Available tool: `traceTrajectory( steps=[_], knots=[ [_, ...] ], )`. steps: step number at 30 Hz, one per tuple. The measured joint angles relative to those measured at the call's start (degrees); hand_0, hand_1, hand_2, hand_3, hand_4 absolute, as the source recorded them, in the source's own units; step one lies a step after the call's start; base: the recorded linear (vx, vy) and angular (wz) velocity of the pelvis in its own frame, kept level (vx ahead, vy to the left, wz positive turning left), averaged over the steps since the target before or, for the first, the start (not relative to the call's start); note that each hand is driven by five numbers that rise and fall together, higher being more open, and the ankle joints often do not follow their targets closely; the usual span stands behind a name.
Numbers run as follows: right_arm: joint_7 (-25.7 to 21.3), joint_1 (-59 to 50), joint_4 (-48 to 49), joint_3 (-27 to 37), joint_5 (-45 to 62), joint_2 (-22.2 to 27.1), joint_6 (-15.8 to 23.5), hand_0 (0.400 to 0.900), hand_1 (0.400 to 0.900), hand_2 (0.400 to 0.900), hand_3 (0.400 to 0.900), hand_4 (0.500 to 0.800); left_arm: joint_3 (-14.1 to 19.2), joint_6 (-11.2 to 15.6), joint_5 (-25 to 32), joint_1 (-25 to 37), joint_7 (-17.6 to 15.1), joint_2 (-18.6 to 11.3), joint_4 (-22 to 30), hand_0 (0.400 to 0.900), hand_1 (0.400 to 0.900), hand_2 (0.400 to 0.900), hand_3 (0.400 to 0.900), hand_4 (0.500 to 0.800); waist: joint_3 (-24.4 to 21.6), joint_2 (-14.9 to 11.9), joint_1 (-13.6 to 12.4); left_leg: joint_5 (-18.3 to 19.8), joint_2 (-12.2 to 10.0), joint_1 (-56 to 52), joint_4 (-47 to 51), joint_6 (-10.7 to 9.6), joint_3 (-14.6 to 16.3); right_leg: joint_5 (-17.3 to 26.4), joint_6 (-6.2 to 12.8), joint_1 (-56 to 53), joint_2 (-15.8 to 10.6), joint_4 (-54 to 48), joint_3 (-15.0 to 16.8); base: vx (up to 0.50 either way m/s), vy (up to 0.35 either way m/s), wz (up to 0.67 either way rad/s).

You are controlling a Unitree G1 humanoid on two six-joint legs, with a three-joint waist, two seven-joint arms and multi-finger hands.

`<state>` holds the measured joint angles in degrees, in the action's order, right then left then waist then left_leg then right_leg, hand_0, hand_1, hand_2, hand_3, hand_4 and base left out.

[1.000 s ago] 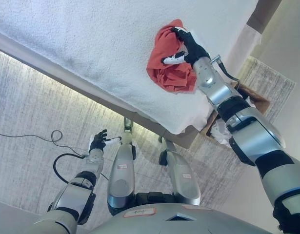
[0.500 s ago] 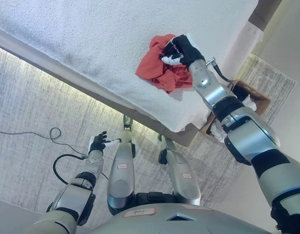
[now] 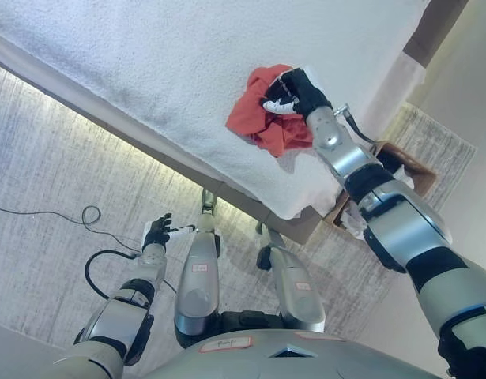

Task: Put the clothes on the bed into the basket.

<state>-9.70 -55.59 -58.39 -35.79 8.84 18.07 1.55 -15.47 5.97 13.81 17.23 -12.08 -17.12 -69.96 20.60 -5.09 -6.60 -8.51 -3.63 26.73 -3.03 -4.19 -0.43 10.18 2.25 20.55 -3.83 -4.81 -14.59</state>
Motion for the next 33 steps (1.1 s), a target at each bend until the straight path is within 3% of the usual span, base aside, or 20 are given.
traceTrajectory(
  steps=[5, 9, 12, 17, 24, 30, 33],
  knots=[
    [0.38, 8.54, 7.68, 3.26, -0.02, 3.44, 0.11, 0.400, 0.400, 0.400, 0.400, 0.500, 2.23, -0.33, -0.24, -0.97, 0.10, -0.63, 0.14, 0.900, 0.900, 0.900, 0.900, 0.800, -0.42, -0.76, 0.04, 0.12, 0.12, -4.09, 1.45, 0.01, 0.50, -0.25, 0.34, -3.25, -0.02, -0.06, 0.42, 0.07, 0.017, -0.11],
    [1.44, 18.88, 16.72, 8.14, -0.37, 5.65, 0.35, 0.400, 0.400, 0.400, 0.400, 0.500, 4.11, -1.23, -0.60, -4.51, 0.42, -1.88, 0.72, 0.900, 0.900, 0.900, 0.900, 0.800, -2.12, -3.31, 2.15, 0.59, 0.06, -10.14, 4.09, -0.11, 2.31, -0.89, 1.18, -6.95, -0.17, -0.13, 2.37, 0.08, 0.037, -0.14],
    [1.72, 29.20, 21.69, 16.01, -0.71, 8.21, 0.51, 0.400, 0.400, 0.400, 0.400, 0.500, 5.41, -1.50, -0.68, -6.23, 1.19, -1.80, 1.34, 0.900, 0.900, 0.900, 0.900, 0.800, -4.76, -4.14, 2.45, 0.54, 0.03, -14.02, 7.22, 0.22, 3.21, -1.52, 1.96, -9.14, -0.37, -0.15, 2.89, 0.07, 0.017, -0.14],
    [1.43, 39.75, 24.56, 26.02, -1.60, 12.01, 0.51, 0.400, 0.400, 0.400, 0.400, 0.500, 7.07, -2.15, -2.29, -8.68, 2.32, -1.91, 2.06, 0.900, 0.900, 0.900, 0.900, 0.800, -9.69, -3.65, 5.68, 1.24, 0.39, -17.35, 7.93, 0.91, 4.73, -2.02, 2.61, -11.50, -0.81, -0.20, 4.33, 0.08, -0.003, -0.10],
    [1.42, 50.06, 23.11, 36.66, -2.00, 16.37, 0.55, 0.400, 0.400, 0.400, 0.400, 0.500, 10.05, -2.72, -4.56, -13.22, 4.66, -1.28, 2.11, 0.900, 0.900, 0.900, 0.900, 0.800, -16.02, -0.53, 8.38, 1.89, 0.19, -20.76, 8.38, 0.73, 5.73, -3.51, 2.75, -14.41, -0.70, -0.40, 5.39, 0.07, 0.008, -0.08],
    [-0.21, 52.23, 14.51, 41.77, -0.54, 17.67, -1.07, 0.400, 0.400, 0.400, 0.400, 0.500, 10.03, -3.80, -5.20, -15.46, 5.60, -1.22, -0.62, 0.900, 0.900, 0.900, 0.900, 0.800, -19.86, -0.12, 9.49, 1.96, 0.05, -20.99, 8.39, 0.72, 5.94, -3.69, 3.00, -14.45, -0.60, -0.41, 5.68, 0.03, 0.008, -0.03],
    [-0.76, 52.86, 13.71, 43.00, 0.06, 17.92, -1.08, 0.400, 0.400, 0.400, 0.400, 0.500, 9.90, -4.14, -5.21, -15.87, 5.67, -1.08, -2.18, 0.900, 0.900, 0.900, 0.900, 0.800, -20.53, 0.12, 9.70, 1.98, -0.17, -20.85, 8.39, 0.74, 5.95, -4.55, 4.18, -14.28, -0.51, -0.41, 5.62, 0.02, 0.003, -0.01]
  ],
)
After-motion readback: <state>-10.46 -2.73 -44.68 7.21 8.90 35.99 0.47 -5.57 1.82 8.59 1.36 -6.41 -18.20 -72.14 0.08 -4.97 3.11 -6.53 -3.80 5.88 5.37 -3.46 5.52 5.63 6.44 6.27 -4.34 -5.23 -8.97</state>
